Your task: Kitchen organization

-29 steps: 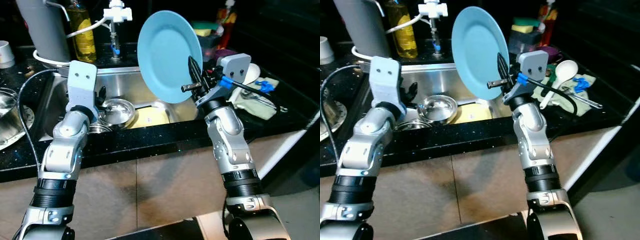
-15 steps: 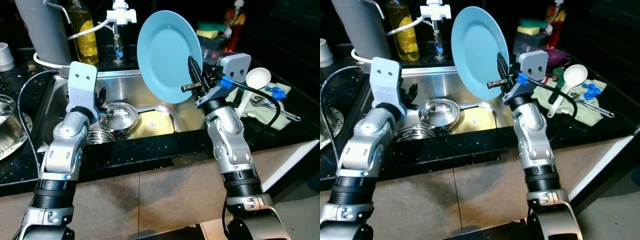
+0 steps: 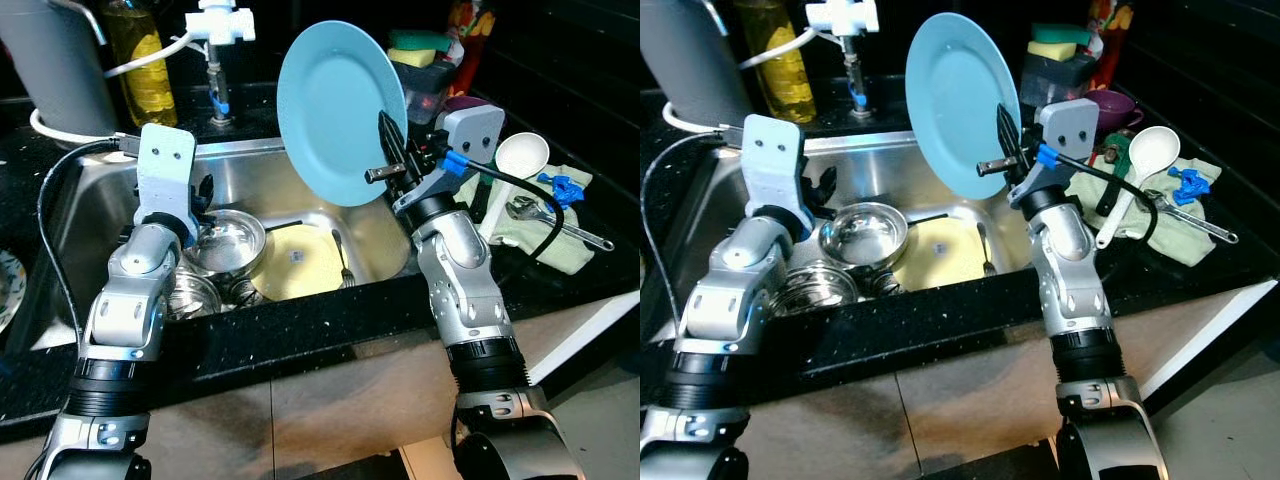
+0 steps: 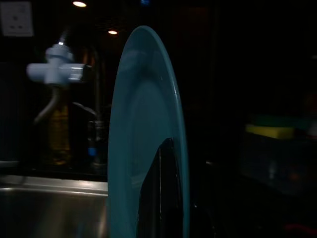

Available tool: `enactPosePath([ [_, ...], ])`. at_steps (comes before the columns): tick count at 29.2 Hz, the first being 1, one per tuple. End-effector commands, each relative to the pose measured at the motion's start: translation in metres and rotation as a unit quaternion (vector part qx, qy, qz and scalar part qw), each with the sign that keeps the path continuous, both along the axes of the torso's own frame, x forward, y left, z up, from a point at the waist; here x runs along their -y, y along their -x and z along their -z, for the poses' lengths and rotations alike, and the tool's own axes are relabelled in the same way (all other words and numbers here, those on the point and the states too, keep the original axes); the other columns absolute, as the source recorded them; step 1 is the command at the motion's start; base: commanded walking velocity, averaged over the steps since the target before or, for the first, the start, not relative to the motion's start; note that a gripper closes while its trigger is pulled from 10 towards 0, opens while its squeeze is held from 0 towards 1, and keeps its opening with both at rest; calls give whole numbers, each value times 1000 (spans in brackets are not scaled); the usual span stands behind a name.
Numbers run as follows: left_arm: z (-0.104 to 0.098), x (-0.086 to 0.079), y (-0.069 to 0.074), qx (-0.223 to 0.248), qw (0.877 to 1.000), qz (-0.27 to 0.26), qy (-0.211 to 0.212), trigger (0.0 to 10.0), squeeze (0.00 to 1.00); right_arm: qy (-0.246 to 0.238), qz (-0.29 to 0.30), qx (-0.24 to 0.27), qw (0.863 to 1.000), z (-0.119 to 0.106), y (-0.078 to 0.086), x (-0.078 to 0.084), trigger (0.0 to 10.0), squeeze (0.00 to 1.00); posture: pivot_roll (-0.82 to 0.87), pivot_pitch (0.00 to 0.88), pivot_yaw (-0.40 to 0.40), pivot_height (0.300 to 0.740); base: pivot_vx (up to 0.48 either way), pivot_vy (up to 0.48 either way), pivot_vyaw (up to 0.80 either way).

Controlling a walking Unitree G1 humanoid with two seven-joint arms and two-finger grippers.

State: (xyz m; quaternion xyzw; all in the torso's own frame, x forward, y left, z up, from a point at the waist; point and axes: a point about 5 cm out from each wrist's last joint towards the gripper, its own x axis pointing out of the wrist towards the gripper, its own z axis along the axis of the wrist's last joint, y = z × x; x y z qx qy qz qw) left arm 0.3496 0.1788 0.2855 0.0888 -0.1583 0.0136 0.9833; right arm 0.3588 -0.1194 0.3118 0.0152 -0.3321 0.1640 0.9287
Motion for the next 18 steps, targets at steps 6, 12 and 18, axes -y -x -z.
enactPosePath([
  [6, 4, 1, 1, -13, 1000, 2, -15, 10000, 0, 9, -6, 2, 1000, 0, -1, -2, 10000, 0, -30, 145, -52, 740, 0, 0, 0],
  [12, 4, 1, 1, -12, 1000, 2, -17, 10000, 0, 15, -8, 0, 1000, 0, -2, -2, 10000, 0, -30, 145, -52, 740, 0, 0, 0],
  [18, 4, 1, 2, -11, 1000, 2, -17, 10000, 0, 20, -12, -2, 1000, 1, -3, -3, 10000, 0, -31, 141, -53, 740, 0, 0, 0],
])
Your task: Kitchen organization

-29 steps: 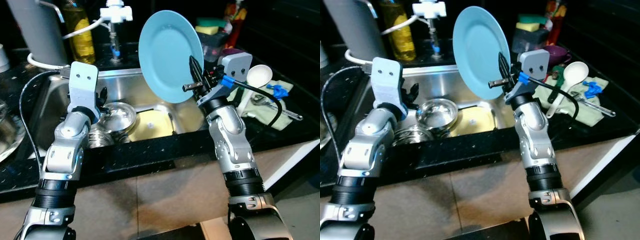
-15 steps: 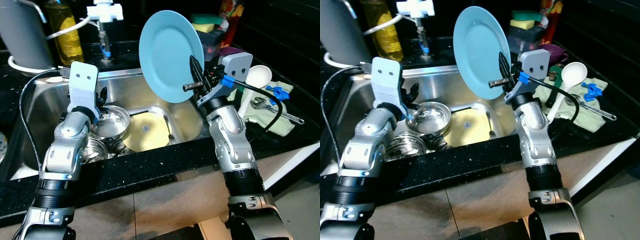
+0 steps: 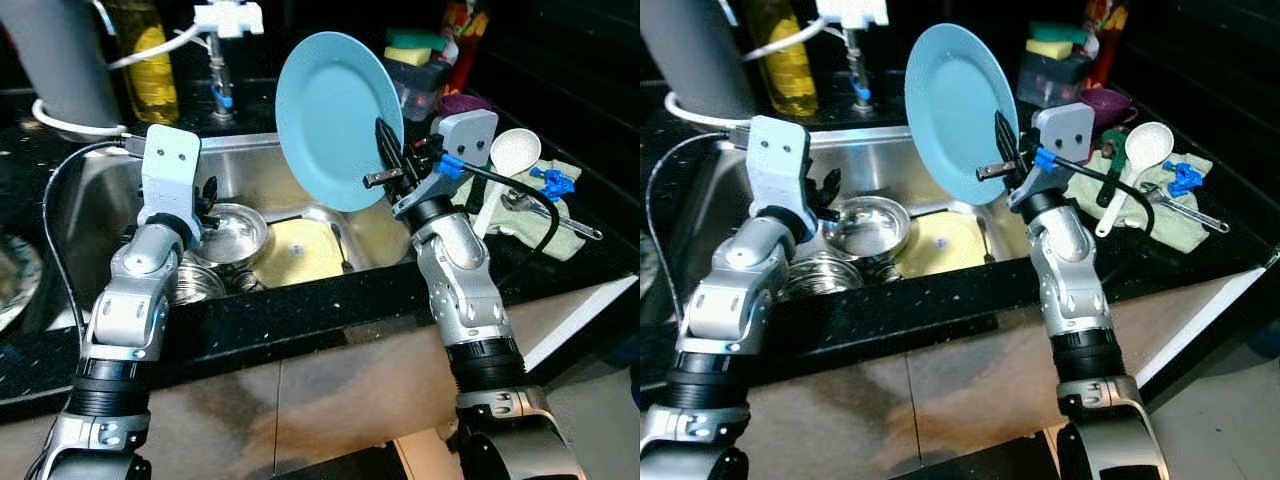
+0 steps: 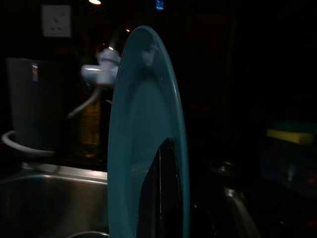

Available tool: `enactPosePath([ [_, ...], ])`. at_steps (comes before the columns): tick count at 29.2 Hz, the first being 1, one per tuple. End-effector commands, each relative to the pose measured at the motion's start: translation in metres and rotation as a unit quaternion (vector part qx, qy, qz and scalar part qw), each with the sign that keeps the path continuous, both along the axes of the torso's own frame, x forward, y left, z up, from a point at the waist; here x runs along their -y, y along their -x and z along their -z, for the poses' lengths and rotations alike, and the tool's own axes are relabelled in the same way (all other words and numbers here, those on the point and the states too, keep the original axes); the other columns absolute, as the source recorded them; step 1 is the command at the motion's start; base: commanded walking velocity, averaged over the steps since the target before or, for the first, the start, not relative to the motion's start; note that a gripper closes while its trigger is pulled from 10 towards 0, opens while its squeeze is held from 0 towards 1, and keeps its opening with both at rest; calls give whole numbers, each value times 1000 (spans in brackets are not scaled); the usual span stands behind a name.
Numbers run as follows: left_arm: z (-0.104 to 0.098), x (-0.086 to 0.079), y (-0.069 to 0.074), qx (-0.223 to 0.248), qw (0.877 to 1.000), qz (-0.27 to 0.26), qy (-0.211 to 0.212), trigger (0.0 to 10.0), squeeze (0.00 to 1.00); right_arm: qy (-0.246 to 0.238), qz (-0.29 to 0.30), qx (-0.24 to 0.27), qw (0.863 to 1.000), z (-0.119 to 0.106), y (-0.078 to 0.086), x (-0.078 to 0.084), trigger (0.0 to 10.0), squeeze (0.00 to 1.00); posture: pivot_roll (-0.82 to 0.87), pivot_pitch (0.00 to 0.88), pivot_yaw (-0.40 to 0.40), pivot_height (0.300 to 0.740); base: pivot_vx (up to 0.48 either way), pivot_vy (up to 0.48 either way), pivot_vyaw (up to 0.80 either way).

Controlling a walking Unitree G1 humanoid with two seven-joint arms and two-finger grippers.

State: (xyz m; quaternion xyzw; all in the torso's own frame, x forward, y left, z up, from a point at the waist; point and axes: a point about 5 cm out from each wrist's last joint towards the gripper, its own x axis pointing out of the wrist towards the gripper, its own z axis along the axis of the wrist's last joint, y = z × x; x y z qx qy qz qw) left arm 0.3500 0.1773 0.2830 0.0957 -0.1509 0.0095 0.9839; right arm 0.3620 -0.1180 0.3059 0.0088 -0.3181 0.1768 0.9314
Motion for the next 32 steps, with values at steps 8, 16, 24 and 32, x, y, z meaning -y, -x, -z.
enactPosePath([
  [8, 4, -2, 0, -20, 999, 0, -26, 10000, 0, 85, -28, -52, 995, 14, -16, -14, 10000, 0, -32, 140, -53, 740, 0, 0, 0],
  [16, 9, -5, -6, -68, 994, 29, -76, 10000, 0, 192, -32, -84, 977, 26, -36, -26, 10000, 0, -12, 165, -37, 740, 0, 0, 0],
  [24, 19, -3, -4, -134, 977, 97, -135, 10000, 0, 266, 0, -82, 960, 11, -49, -41, 10000, 0, 22, 208, -29, 740, 0, 0, 0],
  [32, 24, 0, -3, -179, 965, 143, -125, 10000, 0, 340, -26, -95, 935, 13, -50, -61, 10000, 0, 32, 212, -29, 740, 0, 0, 0],
])
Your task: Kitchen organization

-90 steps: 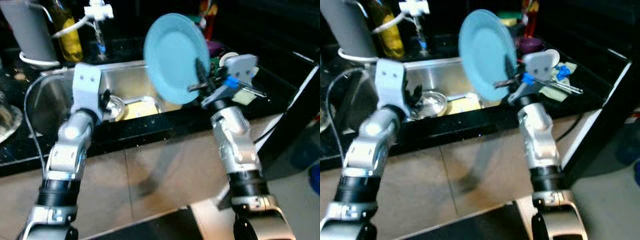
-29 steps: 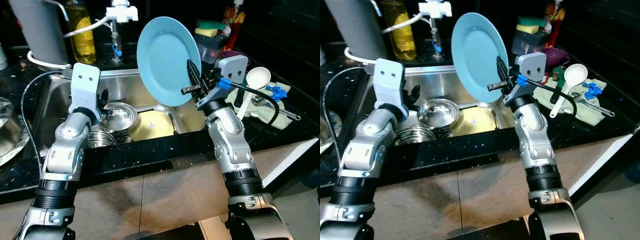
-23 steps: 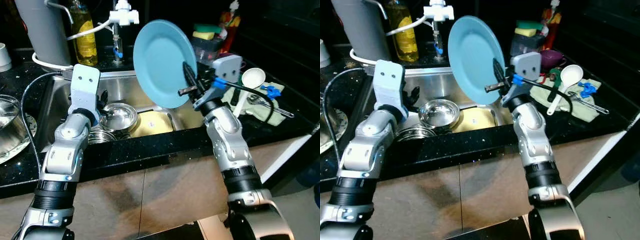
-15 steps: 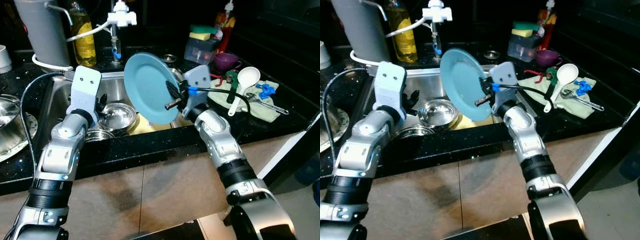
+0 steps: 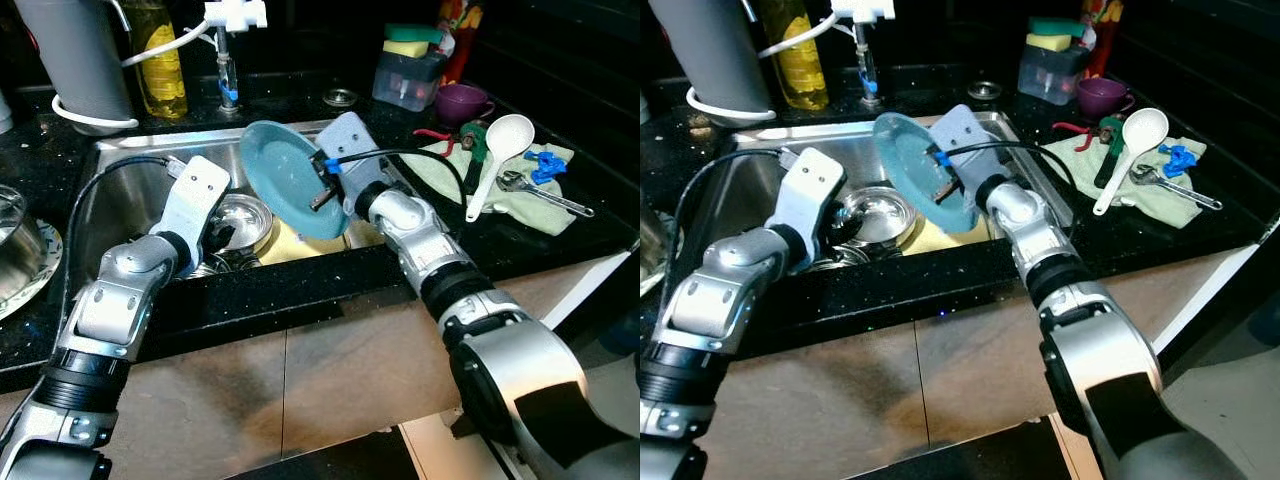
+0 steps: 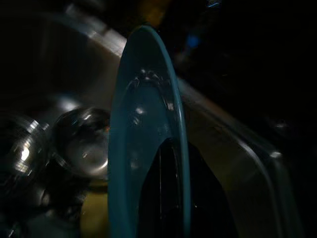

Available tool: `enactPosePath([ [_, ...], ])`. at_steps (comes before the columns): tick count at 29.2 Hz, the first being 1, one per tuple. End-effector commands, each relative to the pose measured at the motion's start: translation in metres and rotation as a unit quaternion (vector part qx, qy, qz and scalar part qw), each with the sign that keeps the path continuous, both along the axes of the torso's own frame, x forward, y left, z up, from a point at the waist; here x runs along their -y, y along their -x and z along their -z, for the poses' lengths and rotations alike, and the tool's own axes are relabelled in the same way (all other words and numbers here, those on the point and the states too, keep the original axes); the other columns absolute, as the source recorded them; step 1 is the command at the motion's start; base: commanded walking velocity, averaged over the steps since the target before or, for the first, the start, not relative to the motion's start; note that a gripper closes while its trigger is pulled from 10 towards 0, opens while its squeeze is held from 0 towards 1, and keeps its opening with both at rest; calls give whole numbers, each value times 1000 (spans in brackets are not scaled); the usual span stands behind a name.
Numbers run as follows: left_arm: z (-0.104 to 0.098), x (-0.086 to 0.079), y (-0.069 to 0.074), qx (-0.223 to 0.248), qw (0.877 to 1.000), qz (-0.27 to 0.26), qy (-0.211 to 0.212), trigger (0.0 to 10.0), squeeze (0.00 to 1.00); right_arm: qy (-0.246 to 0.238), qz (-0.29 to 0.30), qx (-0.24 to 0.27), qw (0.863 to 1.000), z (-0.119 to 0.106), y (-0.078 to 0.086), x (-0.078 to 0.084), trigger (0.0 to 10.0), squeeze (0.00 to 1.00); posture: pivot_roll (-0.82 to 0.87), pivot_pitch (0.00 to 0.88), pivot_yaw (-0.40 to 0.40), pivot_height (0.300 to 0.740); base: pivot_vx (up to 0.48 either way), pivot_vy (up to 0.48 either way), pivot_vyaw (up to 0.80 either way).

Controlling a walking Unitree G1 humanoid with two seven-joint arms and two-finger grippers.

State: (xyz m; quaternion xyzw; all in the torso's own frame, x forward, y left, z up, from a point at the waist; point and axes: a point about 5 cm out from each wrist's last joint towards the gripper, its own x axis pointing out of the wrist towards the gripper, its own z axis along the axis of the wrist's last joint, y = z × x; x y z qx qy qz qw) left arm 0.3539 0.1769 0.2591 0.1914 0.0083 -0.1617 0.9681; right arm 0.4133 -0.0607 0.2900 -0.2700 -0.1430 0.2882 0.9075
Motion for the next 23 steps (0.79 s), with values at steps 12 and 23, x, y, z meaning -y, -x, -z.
enactPosePath([
  [12, -18, 2, 2, 13, 997, 31, 74, 10000, 0, 124, -27, -36, 991, 13, 1, -8, 10000, 0, 26, 221, -38, 740, 0, 0, 0],
  [23, -18, 6, 3, 10, 995, 42, 90, 10000, 0, 122, -14, -41, 992, 11, -1, -4, 10000, 259, 13, 207, -36, 740, 0, 0, 0],
])
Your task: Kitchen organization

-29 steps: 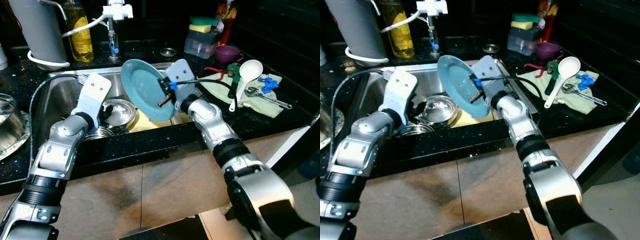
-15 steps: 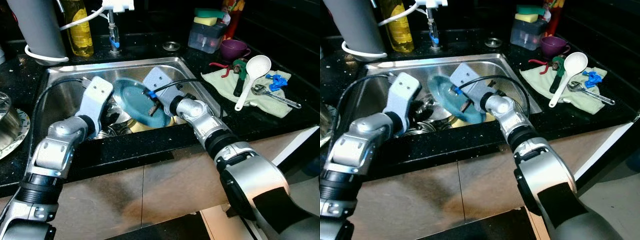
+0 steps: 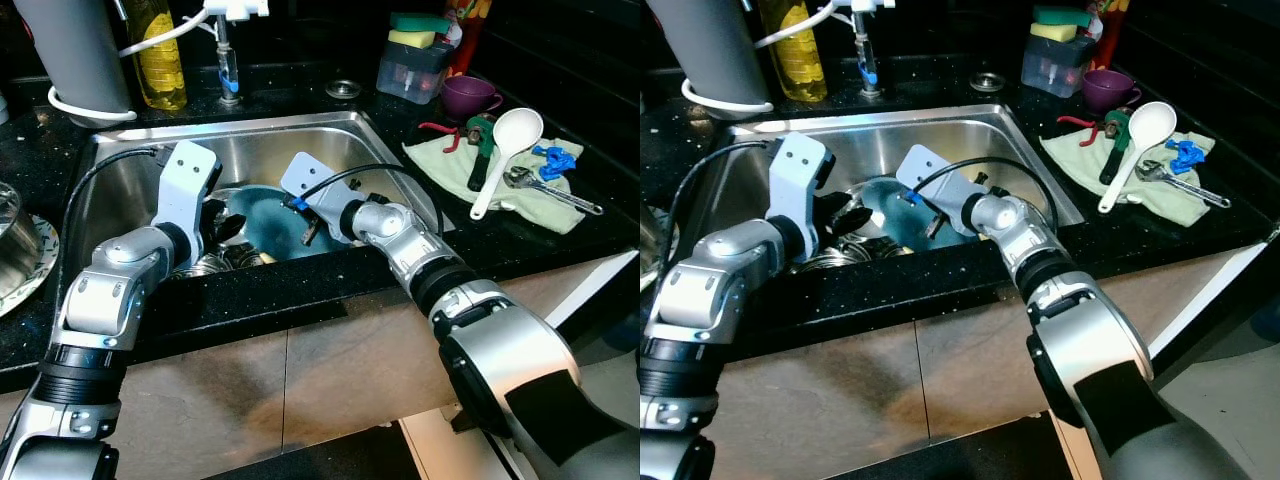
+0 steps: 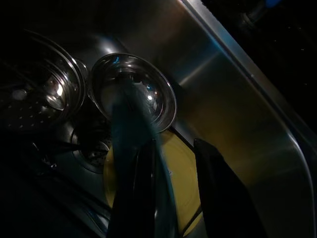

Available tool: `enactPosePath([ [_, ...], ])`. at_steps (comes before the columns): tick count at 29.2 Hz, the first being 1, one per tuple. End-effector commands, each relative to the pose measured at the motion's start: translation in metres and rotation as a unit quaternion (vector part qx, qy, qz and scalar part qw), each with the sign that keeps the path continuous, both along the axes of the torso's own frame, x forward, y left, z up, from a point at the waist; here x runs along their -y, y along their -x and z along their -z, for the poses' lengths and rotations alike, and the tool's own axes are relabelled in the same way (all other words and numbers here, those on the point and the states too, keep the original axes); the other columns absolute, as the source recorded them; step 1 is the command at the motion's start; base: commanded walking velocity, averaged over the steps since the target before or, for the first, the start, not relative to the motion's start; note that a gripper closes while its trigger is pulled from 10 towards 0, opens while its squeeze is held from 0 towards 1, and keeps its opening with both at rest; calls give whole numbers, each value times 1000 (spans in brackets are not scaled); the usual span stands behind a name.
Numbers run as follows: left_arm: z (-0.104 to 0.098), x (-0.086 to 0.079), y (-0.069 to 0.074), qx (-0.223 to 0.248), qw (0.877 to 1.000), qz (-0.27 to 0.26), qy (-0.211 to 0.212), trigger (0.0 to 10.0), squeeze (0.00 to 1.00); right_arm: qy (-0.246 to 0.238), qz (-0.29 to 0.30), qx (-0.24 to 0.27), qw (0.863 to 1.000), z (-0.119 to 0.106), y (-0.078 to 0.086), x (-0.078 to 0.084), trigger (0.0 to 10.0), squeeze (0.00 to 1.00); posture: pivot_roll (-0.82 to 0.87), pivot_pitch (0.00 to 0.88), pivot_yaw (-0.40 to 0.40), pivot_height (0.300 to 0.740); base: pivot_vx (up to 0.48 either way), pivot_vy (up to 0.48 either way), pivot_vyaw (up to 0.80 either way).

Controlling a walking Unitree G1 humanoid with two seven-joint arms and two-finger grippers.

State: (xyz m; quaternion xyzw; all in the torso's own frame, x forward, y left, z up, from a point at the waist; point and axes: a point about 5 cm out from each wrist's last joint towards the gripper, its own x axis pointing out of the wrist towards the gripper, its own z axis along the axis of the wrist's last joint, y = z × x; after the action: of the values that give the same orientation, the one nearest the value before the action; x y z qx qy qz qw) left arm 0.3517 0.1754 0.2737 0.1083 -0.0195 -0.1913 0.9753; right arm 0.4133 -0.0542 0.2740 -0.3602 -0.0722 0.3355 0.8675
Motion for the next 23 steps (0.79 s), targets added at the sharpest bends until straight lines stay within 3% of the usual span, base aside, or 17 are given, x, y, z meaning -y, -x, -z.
enactPosePath([
  [1, -3, 5, 1, 4, 1000, 10, 3, 10000, 0, -1, 9, 8, 1000, -6, -1, 3, 10000, 259, 13, 207, -36, 740, 0, 0, 0],
  [2, -4, 5, 1, 7, 1000, 10, 5, 10000, 0, -20, 11, 10, 1000, -10, -2, 3, 10000, 0, 10, 199, -35, 740, 0, 0, 0],
  [6, -7, 8, 3, 27, 999, 6, 20, 10000, 0, -102, 10, 20, 995, -26, -2, 6, 10000, 0, 5, 186, -39, 740, 0, 0, 0],
  [8, -12, 14, 7, 52, 998, 9, 37, 10000, 0, -200, 9, 22, 979, -42, -2, 12, 10000, 0, 4, 170, -49, 740, 0, 0, 0],
  [9, -12, 14, 7, 52, 998, 9, 37, 10000, 0, -200, 9, 22, 979, -42, -2, 12, 10000, 0, 4, 170, -49, 740, 0, 0, 0],
  [10, -13, 16, 8, 59, 997, 10, 43, 10000, 0, -231, 8, 22, 973, -46, -2, 14, 10000, 0, 4, 170, -49, 740, 0, 0, 0],
  [12, -15, 23, 14, 78, 995, 4, 69, 10000, 0, -340, -3, 19, 940, -55, -1, 23, 10000, 0, 3, 162, -53, 740, 0, 0, 0],
  [13, -15, 23, 14, 78, 995, 4, 69, 10000, 0, -340, -3, 19, 940, -55, -1, 23, 10000, 0, 3, 162, -53, 740, 0, 0, 0],
  [15, -13, 27, 18, 93, 992, -8, 81, 10000, 0, -404, -17, 22, 914, -51, 2, 29, 10000, 0, 1, 158, -50, 740, 0, 0, 0],
  [18, -3, 24, 21, 87, 992, -38, 80, 10000, 0, -433, -33, 34, 900, -37, 11, 29, 10000, 0, -9, 151, -41, 740, 0, 0, 0],
  [23, 4, 16, 19, 80, 992, -72, 65, 10000, 0, -436, -45, 53, 897, -29, 22, 28, 10000, 0, -13, 144, -39, 740, 0, 0, 0],
])
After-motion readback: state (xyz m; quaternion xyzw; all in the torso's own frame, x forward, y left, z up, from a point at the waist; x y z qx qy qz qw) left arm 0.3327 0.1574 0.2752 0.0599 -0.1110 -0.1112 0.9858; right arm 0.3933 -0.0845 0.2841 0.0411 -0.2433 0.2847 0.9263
